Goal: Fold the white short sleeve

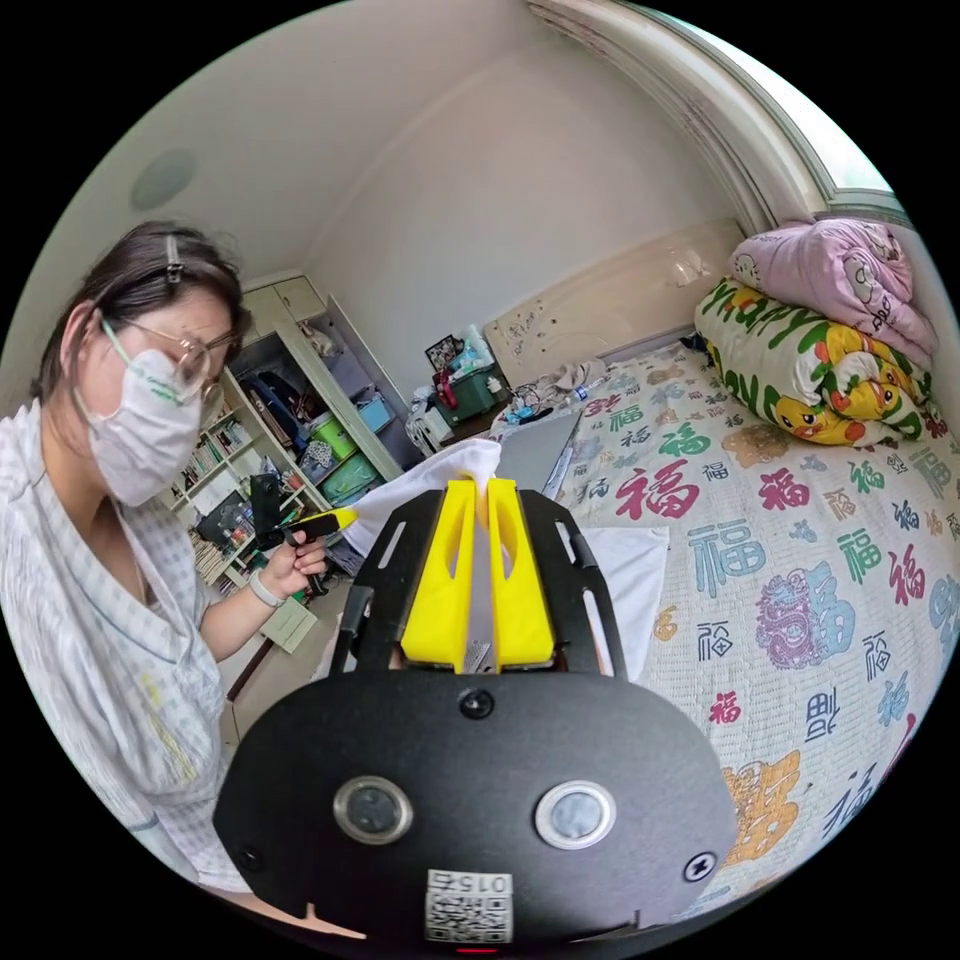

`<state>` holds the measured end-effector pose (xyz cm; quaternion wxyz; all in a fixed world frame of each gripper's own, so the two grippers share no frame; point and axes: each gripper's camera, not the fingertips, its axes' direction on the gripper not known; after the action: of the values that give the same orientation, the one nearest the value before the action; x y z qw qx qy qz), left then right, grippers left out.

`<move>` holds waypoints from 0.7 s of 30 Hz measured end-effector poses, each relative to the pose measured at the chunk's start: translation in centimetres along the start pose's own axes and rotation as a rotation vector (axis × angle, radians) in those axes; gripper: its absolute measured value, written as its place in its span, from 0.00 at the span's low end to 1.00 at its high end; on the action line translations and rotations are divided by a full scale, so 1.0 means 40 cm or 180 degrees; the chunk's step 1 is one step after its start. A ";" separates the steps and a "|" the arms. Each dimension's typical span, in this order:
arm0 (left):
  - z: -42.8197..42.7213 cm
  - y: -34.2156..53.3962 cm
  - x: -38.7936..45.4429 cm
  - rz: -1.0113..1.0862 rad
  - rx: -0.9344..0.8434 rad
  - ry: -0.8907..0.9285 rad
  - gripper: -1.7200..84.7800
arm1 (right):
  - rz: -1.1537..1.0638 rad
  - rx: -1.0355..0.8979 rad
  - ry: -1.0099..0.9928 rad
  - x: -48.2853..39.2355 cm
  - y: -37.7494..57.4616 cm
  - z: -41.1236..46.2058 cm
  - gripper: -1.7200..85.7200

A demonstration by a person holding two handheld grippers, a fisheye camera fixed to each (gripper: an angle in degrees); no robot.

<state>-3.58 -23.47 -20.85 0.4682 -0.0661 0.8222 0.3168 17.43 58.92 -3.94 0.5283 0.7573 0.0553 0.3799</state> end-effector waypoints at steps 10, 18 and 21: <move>0.068 -0.174 -0.025 -0.0203 0.0116 0.0075 0.04 | -0.0177 -0.0254 0.0021 0.076 -0.093 0.045 0.03; 0.474 -0.233 -0.371 -0.0892 -0.0447 -0.0265 0.03 | 0.0465 -0.1092 0.0720 0.459 -0.147 0.501 0.03; 0.640 -0.261 -0.472 -0.0994 -0.0811 -0.0399 0.03 | 0.0673 -0.1427 0.1165 0.584 -0.142 0.669 0.04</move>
<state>29.74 -20.36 -19.55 0.5497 -0.2316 0.7245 0.3453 52.67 52.46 -0.74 0.6209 0.5425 -0.0148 0.5656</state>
